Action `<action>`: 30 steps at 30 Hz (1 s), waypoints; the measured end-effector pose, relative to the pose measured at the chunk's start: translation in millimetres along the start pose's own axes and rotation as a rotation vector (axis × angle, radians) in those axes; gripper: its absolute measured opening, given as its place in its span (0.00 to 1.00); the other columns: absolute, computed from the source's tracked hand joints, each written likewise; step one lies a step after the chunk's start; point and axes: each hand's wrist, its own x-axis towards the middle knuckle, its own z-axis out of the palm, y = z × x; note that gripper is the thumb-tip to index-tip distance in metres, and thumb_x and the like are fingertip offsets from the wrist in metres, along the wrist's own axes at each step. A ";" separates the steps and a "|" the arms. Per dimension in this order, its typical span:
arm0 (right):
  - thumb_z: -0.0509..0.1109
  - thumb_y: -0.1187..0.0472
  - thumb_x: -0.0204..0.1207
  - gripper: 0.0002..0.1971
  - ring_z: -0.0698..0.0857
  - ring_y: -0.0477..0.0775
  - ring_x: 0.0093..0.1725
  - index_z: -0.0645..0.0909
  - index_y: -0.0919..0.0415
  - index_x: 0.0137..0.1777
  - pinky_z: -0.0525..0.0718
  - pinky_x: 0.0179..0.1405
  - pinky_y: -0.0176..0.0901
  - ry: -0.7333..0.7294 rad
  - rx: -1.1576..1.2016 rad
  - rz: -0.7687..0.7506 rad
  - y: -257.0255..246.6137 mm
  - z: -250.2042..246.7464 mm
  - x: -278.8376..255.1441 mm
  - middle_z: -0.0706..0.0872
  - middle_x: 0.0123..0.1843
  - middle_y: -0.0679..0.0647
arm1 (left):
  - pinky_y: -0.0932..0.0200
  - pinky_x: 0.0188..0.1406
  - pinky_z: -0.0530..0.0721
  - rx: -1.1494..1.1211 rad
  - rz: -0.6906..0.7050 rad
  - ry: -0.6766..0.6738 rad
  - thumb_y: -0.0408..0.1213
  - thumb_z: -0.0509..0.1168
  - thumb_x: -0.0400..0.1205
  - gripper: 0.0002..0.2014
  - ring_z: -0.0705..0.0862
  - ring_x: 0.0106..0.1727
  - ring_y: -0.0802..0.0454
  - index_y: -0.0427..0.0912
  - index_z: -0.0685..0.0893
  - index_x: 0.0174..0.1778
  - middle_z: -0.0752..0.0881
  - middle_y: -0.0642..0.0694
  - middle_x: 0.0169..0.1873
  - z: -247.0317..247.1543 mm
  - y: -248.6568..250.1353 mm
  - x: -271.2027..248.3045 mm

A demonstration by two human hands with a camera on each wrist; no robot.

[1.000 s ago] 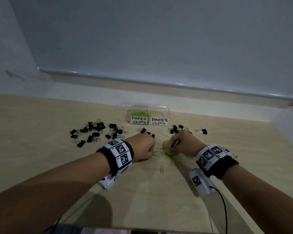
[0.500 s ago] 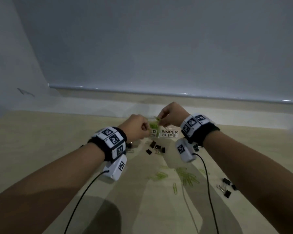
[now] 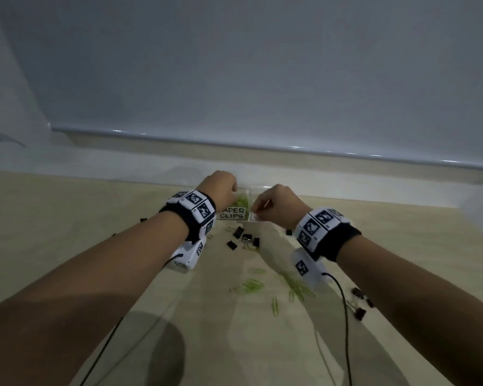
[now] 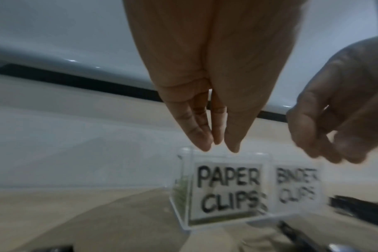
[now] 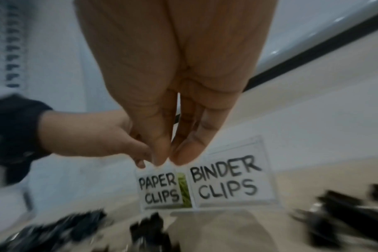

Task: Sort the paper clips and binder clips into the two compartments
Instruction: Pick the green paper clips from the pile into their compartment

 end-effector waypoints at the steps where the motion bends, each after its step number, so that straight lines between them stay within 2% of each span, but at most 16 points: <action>1: 0.77 0.68 0.67 0.08 0.85 0.46 0.40 0.91 0.62 0.47 0.85 0.48 0.37 -0.087 -0.064 -0.027 4.0 -0.5 -14.0 0.91 0.45 0.56 | 0.53 0.55 0.83 0.002 0.058 -0.006 0.33 0.67 0.79 0.08 0.85 0.51 0.46 0.38 0.88 0.50 0.87 0.42 0.51 3.9 4.7 -7.6; 4: 0.76 0.67 0.68 0.10 0.82 0.43 0.41 0.90 0.61 0.50 0.79 0.46 0.34 -0.268 -0.230 -0.045 16.9 1.4 -49.9 0.91 0.47 0.53 | 0.60 0.48 0.80 0.009 0.222 -0.149 0.33 0.67 0.80 0.07 0.83 0.45 0.52 0.41 0.90 0.50 0.88 0.46 0.47 23.1 15.8 -36.5; 6: 0.73 0.67 0.69 0.10 0.82 0.44 0.41 0.90 0.60 0.49 0.79 0.46 0.35 -0.301 -0.278 -0.023 24.4 2.7 -67.9 0.91 0.47 0.53 | 0.60 0.44 0.75 0.099 0.272 -0.266 0.34 0.66 0.80 0.07 0.83 0.46 0.48 0.41 0.89 0.49 0.84 0.46 0.45 35.2 19.0 -51.6; 9: 0.70 0.67 0.71 0.10 0.83 0.47 0.42 0.89 0.60 0.50 0.83 0.50 0.39 -0.311 -0.302 0.004 30.6 4.9 -87.3 0.91 0.48 0.54 | 0.55 0.42 0.77 0.237 0.287 -0.349 0.32 0.63 0.81 0.05 0.82 0.45 0.42 0.43 0.85 0.44 0.79 0.44 0.43 43.2 21.0 -63.3; 12: 0.66 0.68 0.75 0.12 0.79 0.47 0.42 0.87 0.61 0.55 0.76 0.47 0.33 -0.258 -0.298 -0.001 28.4 11.7 -103.2 0.89 0.52 0.55 | 0.49 0.50 0.82 0.339 0.305 -0.348 0.31 0.61 0.83 0.12 0.81 0.52 0.41 0.39 0.83 0.61 0.79 0.41 0.54 45.6 21.8 -76.5; 15: 0.64 0.69 0.76 0.14 0.84 0.53 0.50 0.87 0.61 0.56 0.75 0.50 0.33 -0.284 -0.306 -0.062 19.2 19.1 -117.6 0.88 0.54 0.56 | 0.48 0.53 0.83 0.413 0.361 -0.304 0.30 0.59 0.84 0.14 0.77 0.54 0.44 0.41 0.82 0.64 0.76 0.42 0.61 46.9 26.3 -94.4; 17: 0.63 0.70 0.76 0.15 0.84 0.53 0.53 0.87 0.61 0.57 0.73 0.47 0.32 -0.319 -0.274 -0.098 14.8 15.9 -125.1 0.87 0.54 0.56 | 0.50 0.55 0.82 0.368 0.352 -0.304 0.31 0.58 0.85 0.15 0.73 0.57 0.48 0.43 0.81 0.67 0.73 0.44 0.67 46.7 27.3 -104.4; 18: 0.63 0.70 0.76 0.15 0.84 0.51 0.52 0.87 0.61 0.58 0.73 0.48 0.32 -0.313 -0.254 -0.090 14.9 10.5 -127.1 0.87 0.55 0.56 | 0.49 0.57 0.82 0.345 0.365 -0.306 0.33 0.59 0.85 0.16 0.71 0.62 0.48 0.44 0.81 0.68 0.71 0.45 0.69 46.2 26.0 -108.8; 20: 0.62 0.71 0.78 0.16 0.81 0.45 0.49 0.86 0.61 0.60 0.74 0.49 0.32 -0.248 -0.253 -0.033 20.8 -3.9 -129.1 0.87 0.58 0.55 | 0.48 0.61 0.79 0.292 0.371 -0.327 0.40 0.58 0.86 0.15 0.69 0.67 0.48 0.47 0.82 0.67 0.71 0.49 0.68 44.0 22.0 -118.6; 21: 0.61 0.71 0.79 0.16 0.80 0.44 0.48 0.86 0.61 0.60 0.75 0.49 0.32 -0.210 -0.261 0.015 26.4 -11.2 -129.8 0.87 0.59 0.55 | 0.51 0.61 0.78 0.253 0.356 -0.345 0.44 0.58 0.86 0.15 0.71 0.65 0.50 0.48 0.82 0.66 0.72 0.51 0.64 43.0 20.1 -123.8; 23: 0.61 0.71 0.79 0.16 0.84 0.49 0.52 0.85 0.62 0.61 0.77 0.51 0.33 -0.174 -0.288 0.122 40.9 -20.9 -131.5 0.87 0.60 0.56 | 0.56 0.58 0.78 0.174 0.321 -0.386 0.50 0.59 0.84 0.18 0.75 0.56 0.54 0.48 0.82 0.66 0.74 0.53 0.57 40.6 16.9 -132.2; 25: 0.63 0.67 0.78 0.15 0.85 0.53 0.56 0.84 0.63 0.62 0.81 0.54 0.37 -0.228 -0.338 0.198 50.7 -22.4 -133.5 0.87 0.60 0.57 | 0.56 0.59 0.78 0.161 0.283 -0.431 0.56 0.63 0.80 0.27 0.76 0.56 0.54 0.45 0.78 0.71 0.74 0.51 0.58 40.0 14.7 -135.4; 27: 0.70 0.61 0.75 0.16 0.85 0.54 0.56 0.84 0.62 0.62 0.82 0.53 0.39 -0.310 -0.364 0.240 51.2 -17.6 -135.6 0.87 0.60 0.56 | 0.55 0.57 0.78 0.198 0.257 -0.454 0.61 0.68 0.74 0.33 0.76 0.56 0.52 0.43 0.76 0.69 0.74 0.49 0.58 41.0 16.4 -133.6; 29: 0.79 0.52 0.67 0.26 0.84 0.53 0.57 0.82 0.60 0.65 0.80 0.52 0.38 -0.359 -0.368 0.239 44.9 -9.2 -136.0 0.86 0.60 0.54 | 0.58 0.49 0.75 0.178 0.232 -0.434 0.60 0.73 0.70 0.32 0.73 0.52 0.53 0.43 0.76 0.63 0.72 0.51 0.54 43.3 21.1 -131.3; 30: 0.81 0.48 0.63 0.32 0.83 0.53 0.57 0.80 0.59 0.66 0.80 0.53 0.39 -0.370 -0.361 0.228 39.6 -3.7 -135.8 0.85 0.60 0.54 | 0.61 0.47 0.71 0.143 0.220 -0.424 0.58 0.74 0.70 0.33 0.72 0.51 0.55 0.43 0.75 0.65 0.70 0.52 0.53 44.1 24.1 -130.3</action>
